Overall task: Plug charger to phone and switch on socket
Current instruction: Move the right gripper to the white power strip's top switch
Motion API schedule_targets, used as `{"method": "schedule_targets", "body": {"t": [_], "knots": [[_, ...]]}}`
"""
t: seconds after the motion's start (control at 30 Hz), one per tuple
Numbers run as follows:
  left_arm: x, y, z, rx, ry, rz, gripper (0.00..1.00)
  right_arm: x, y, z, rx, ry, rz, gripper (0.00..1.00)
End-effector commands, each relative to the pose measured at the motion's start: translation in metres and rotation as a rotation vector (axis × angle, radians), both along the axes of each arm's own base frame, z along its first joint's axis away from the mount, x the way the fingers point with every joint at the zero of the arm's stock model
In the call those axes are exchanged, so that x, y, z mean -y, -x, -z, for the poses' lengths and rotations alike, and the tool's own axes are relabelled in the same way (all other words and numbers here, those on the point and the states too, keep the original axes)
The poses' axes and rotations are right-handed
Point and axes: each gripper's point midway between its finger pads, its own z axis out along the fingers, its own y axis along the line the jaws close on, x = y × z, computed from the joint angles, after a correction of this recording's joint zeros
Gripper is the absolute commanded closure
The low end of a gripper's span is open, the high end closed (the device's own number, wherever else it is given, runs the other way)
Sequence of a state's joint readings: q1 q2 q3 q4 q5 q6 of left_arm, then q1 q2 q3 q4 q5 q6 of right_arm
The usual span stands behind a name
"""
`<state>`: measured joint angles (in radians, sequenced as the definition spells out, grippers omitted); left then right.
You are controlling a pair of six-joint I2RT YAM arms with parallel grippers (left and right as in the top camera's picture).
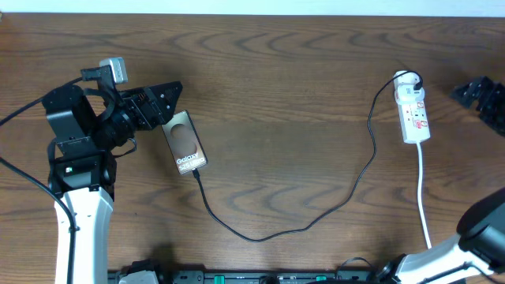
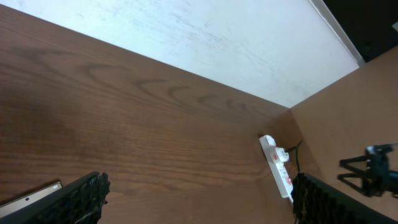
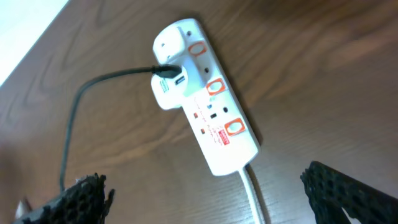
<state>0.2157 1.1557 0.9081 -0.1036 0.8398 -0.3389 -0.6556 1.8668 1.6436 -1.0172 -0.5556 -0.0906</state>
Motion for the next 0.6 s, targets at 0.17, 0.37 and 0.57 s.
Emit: {"method": "schedule_targets", "body": {"t": [0.17,0.37,0.57], "knots": [[0.001,0.002,-0.003,0.011,-0.008,0.013,0.05,-0.028,-0.02,0.043,0.087,-0.047,-0.299,0.01],[0.001,0.004,0.002,-0.015,-0.002,0.013,0.05,-0.032,-0.035,0.06,0.111,-0.021,-0.349,0.01],[0.001,0.003,0.003,-0.02,-0.001,0.013,0.05,-0.044,-0.052,0.061,0.148,0.019,-0.394,0.01]]}}
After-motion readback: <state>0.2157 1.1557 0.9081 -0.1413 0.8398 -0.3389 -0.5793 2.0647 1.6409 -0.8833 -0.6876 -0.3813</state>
